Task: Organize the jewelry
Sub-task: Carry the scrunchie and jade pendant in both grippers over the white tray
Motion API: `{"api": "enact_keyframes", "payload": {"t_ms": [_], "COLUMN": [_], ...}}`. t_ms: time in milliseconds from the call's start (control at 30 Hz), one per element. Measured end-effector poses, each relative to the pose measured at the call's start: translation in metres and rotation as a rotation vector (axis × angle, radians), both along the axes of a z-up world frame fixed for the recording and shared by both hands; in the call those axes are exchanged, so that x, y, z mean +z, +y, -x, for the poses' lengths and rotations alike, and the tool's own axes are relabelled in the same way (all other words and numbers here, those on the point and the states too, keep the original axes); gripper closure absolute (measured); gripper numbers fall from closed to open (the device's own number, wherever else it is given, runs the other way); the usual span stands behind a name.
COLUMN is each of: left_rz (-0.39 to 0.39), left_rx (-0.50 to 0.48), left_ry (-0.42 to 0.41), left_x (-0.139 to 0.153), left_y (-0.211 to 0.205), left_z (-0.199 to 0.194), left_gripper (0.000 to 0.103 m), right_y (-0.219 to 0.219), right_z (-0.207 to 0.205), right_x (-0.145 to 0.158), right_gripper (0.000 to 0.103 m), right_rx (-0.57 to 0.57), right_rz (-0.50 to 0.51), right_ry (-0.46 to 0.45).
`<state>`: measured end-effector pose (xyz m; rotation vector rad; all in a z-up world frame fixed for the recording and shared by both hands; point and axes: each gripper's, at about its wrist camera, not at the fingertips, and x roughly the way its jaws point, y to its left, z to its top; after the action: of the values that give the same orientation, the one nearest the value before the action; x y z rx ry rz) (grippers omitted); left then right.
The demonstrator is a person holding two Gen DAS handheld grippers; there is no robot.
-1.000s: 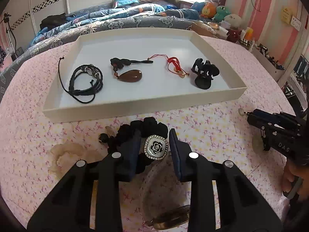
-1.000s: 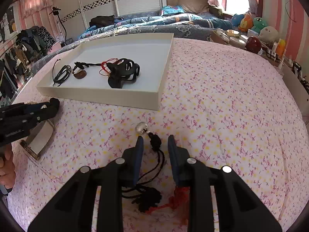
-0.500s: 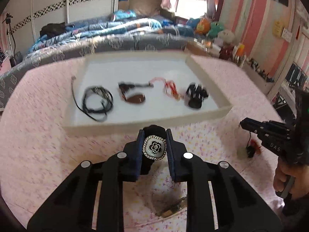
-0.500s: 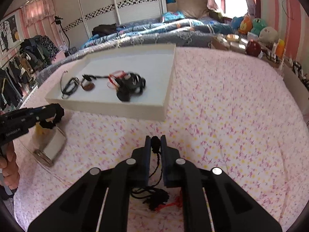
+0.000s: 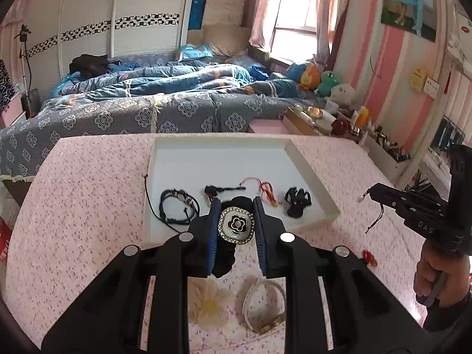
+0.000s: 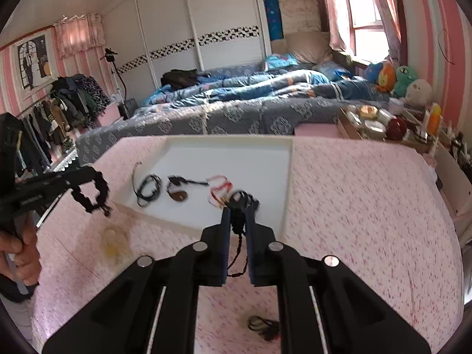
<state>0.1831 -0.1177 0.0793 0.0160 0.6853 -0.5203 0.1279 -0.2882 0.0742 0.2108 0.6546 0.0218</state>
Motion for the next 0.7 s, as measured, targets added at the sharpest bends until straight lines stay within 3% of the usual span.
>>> {"api": "enact_keyframes", "payload": {"t_ms": [333,700], "left_rz": [0.013,-0.021], "left_rx": [0.034,0.069], "left_ry": [-0.034,-0.023], "left_x": [0.009,-0.015], "left_y": [-0.009,-0.022], "left_z": [-0.026,-0.062], "left_gripper": [0.083,0.083], "right_y": [0.018,0.036], "right_z": [-0.037,-0.086], "right_x": [0.027,0.014], "right_gripper": [0.094,0.094], "right_rx": [0.051,0.067], "right_rz": [-0.001,-0.016], "right_ry": [-0.055,-0.046]}}
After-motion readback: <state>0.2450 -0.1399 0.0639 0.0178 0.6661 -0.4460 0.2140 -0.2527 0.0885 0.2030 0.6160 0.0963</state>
